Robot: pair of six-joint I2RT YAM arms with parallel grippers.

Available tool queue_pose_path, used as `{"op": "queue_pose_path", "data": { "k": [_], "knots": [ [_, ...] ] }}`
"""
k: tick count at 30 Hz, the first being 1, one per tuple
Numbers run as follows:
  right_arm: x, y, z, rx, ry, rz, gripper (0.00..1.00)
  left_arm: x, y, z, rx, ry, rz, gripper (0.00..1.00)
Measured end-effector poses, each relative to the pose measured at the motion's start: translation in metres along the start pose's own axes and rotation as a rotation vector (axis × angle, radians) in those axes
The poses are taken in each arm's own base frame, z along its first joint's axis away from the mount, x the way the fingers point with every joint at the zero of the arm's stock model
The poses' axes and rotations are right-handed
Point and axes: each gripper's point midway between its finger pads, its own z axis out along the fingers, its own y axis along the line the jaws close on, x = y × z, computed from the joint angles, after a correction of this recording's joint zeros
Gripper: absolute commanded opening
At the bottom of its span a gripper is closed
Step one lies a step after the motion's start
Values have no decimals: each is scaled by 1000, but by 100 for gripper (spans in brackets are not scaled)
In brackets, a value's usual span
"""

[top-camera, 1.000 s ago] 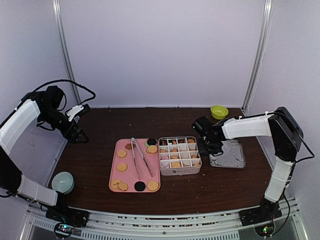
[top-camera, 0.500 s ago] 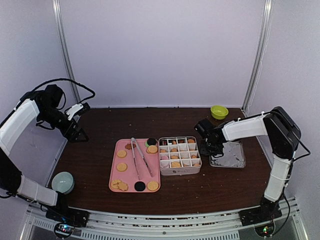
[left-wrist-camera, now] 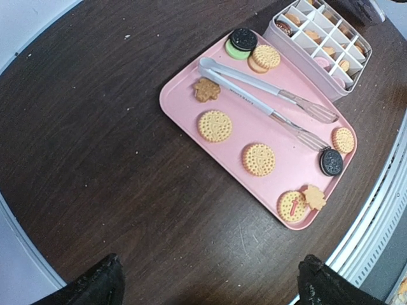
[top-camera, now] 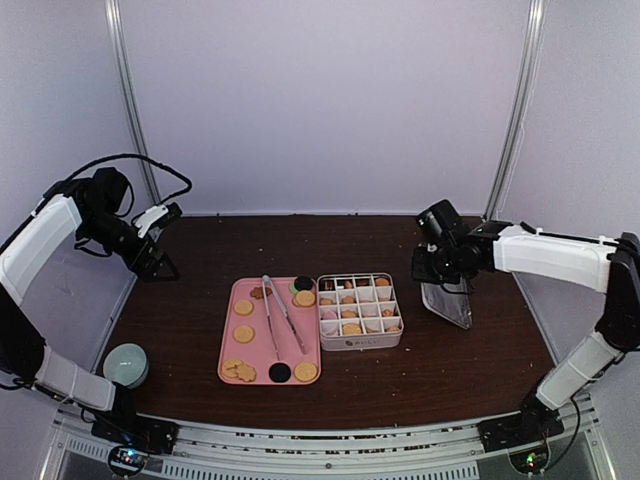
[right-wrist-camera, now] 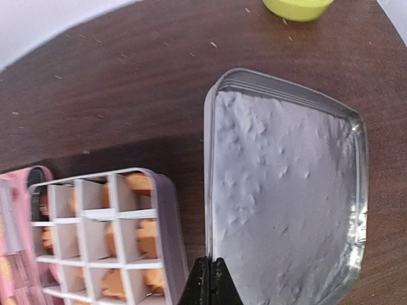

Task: Pack the cookies
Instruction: Pick up the box lid from the center of the board, then pass from the right arm to the left

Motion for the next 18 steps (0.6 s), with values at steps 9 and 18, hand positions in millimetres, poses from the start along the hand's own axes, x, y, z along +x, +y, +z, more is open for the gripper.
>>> {"op": "queue_pose_path", "data": {
  "k": [9, 18],
  "knots": [
    [-37, 103, -129, -557, -124, 32, 0, -37, -27, -1, 201, -192, 13, 98],
    [-48, 192, -249, -1188, -144, 93, 0, -94, -74, 8, 509, -332, 43, 98]
  ]
}}
